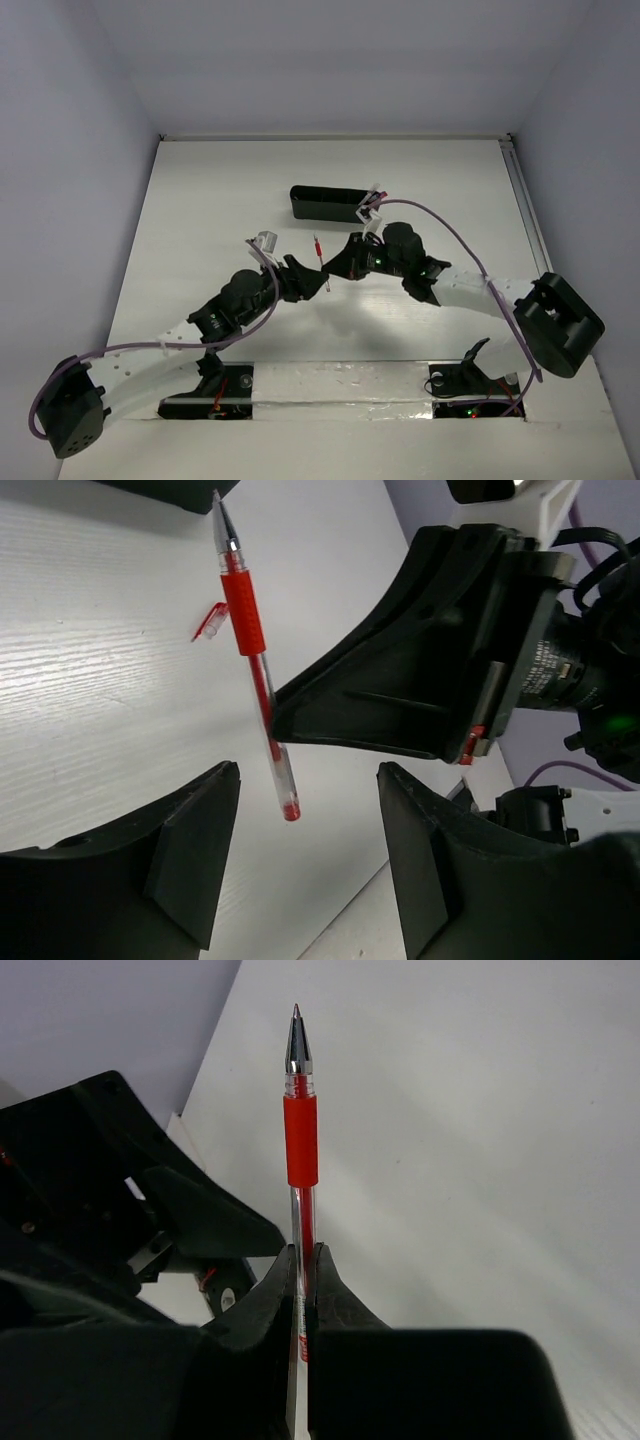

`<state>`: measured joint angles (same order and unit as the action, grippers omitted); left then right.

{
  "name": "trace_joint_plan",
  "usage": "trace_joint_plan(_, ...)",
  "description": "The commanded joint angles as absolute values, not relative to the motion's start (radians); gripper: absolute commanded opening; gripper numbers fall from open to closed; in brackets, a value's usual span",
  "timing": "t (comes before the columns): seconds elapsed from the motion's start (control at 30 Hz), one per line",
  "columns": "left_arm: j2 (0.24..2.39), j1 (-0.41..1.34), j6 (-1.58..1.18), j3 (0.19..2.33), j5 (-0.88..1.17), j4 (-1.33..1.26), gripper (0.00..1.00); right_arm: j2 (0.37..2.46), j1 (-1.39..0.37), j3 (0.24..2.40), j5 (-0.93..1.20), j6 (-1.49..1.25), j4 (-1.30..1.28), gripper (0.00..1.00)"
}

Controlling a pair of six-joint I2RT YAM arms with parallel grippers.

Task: Sort the stationery into containers
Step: Pick up the pen from the center of the board.

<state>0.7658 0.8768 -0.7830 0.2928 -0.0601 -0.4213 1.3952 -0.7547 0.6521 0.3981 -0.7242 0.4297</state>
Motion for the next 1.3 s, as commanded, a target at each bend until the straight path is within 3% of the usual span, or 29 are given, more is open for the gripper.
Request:
trace_joint_plan(0.0, 0.802, 0.861, -0.793, 0.279, -0.037, -0.509, 0.53, 1.384, -0.77, 0.611, 0.454, -0.771, 0.566, 0.0)
trace_joint_plan(0.4, 0.841, 0.851, -0.805, 0.258, -0.037, -0.612, 0.38, 1.328, -0.77, 0.549, 0.48, -0.791, 0.586, 0.0)
trace_joint_plan(0.87, 0.871, 0.842, -0.808, 0.244, -0.012, -0.657, 0.34, 1.374, -0.779, 0.535, 0.555, -0.844, 0.707, 0.0)
trace_joint_plan(1.13, 0.867, 0.842, -0.822, 0.23, -0.005, -0.675, 0.25, 1.394, -0.788, 0.529, 0.552, -0.862, 0.752, 0.0)
trace_joint_plan(1.27, 0.864, 0.842, -0.822, 0.232, 0.028, -0.67, 0.08, 1.39, -0.788, 0.522, 0.543, -0.87, 0.778, 0.0)
